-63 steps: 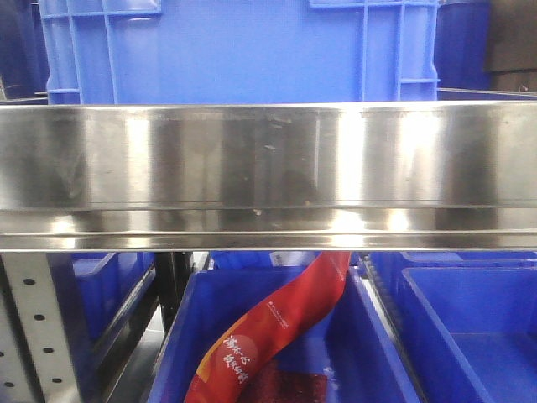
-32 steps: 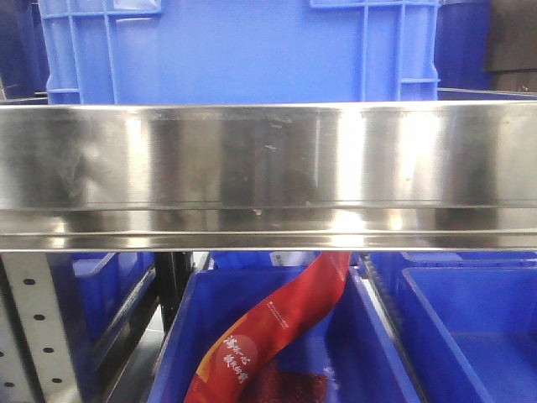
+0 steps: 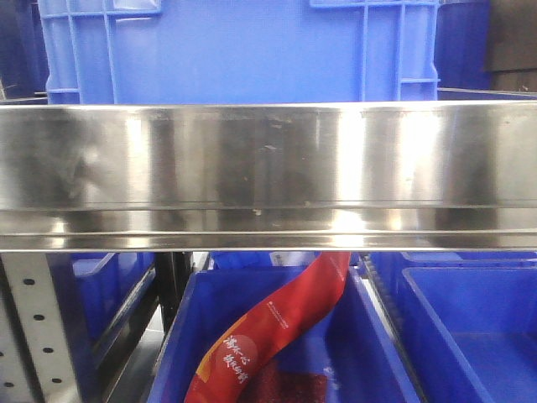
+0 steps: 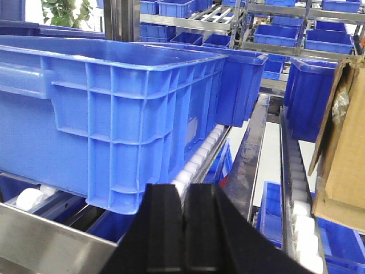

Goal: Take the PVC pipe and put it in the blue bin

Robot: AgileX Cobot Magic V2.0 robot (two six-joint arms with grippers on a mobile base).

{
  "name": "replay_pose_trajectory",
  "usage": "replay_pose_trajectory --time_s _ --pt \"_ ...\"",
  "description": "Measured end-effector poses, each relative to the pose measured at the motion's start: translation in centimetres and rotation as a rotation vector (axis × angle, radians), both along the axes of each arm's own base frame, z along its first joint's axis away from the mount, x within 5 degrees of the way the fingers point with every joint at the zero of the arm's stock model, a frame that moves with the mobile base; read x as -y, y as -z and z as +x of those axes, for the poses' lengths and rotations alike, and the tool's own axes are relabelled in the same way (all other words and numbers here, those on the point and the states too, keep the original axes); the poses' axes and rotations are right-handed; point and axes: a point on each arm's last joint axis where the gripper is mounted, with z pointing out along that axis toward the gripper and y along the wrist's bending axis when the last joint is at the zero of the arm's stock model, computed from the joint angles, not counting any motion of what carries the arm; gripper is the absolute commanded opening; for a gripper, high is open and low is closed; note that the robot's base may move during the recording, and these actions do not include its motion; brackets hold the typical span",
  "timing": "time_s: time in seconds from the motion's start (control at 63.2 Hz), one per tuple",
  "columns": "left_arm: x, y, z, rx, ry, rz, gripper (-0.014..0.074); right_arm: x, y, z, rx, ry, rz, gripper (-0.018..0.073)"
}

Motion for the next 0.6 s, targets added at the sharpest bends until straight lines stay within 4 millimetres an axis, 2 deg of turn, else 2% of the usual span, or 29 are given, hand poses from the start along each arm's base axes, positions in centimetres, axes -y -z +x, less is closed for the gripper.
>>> replay_pose_trajectory --time_s 0.601 --pt "-0.09 -0.03 -0.04 0.004 -0.013 -0.001 -0.0111 0.00 0.00 0.00 0.000 0.000 0.000 -0.0161"
